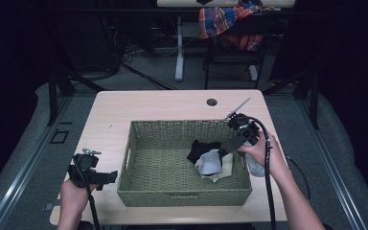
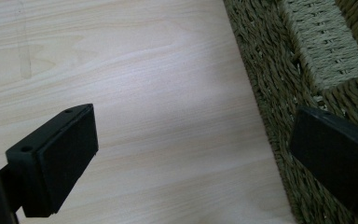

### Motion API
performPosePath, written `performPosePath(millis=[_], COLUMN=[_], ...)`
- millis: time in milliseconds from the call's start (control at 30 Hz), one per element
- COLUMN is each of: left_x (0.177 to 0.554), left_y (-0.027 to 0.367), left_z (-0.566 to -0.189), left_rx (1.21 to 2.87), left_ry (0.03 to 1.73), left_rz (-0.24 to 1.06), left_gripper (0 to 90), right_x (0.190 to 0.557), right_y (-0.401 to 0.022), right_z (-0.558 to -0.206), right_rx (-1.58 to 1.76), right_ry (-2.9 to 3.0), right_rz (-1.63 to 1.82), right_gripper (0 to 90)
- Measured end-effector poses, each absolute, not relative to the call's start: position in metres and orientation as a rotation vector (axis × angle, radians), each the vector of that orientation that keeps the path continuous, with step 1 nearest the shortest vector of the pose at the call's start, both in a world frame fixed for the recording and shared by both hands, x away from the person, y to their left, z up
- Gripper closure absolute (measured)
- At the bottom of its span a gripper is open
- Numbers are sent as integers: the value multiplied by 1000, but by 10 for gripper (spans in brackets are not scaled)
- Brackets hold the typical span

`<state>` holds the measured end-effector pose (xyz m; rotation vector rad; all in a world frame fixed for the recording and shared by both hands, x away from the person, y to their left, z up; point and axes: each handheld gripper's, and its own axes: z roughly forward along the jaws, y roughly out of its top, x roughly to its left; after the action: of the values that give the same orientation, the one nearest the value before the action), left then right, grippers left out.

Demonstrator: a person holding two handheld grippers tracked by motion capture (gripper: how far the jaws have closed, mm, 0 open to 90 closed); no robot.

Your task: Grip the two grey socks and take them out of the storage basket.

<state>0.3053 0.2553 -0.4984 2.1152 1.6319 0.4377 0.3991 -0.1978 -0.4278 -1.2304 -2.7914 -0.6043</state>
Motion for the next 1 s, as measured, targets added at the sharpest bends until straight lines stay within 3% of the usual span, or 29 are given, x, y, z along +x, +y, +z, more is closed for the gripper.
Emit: performPosePath(millis=[133, 167, 200, 300, 333, 467, 500, 667, 800, 1000], left_x=[305, 305, 305, 305, 305, 305, 305, 305, 305, 305], left_y=[255, 255, 255, 255, 255, 255, 255, 255, 255, 255], left_z=[-498, -498, -498, -498, -498, -498, -499, -499, -499, -499], left_rx=[2115, 2113, 2114, 2113, 2113, 2114, 2115, 2115, 2117, 2118], left_ry=[1630, 1632, 1631, 1631, 1632, 1630, 1630, 1631, 1628, 1628], left_rz=[437, 437, 437, 438, 437, 436, 435, 436, 434, 434], left_gripper=[15, 15, 16, 16, 15, 16, 16, 16, 16, 16], right_x=[400, 399, 400, 401, 402, 402, 403, 402, 403, 401], right_y=[-186, -184, -179, -175, -171, -167, -165, -159, -155, -157], right_z=[-437, -439, -443, -449, -455, -461, -465, -471, -479, -474], right_rx=[-1199, -1195, -1184, -1200, -1222, -1228, -1220, -1198, -1203, -1217], right_ry=[-2823, -2822, -2828, -2819, -2810, -2813, -2824, -2823, -2855, -2868], right_rz=[-572, -587, -575, -555, -542, -499, -477, -446, -337, -346], right_gripper=[18, 50, 170, 206, 276, 372, 452, 514, 697, 826])
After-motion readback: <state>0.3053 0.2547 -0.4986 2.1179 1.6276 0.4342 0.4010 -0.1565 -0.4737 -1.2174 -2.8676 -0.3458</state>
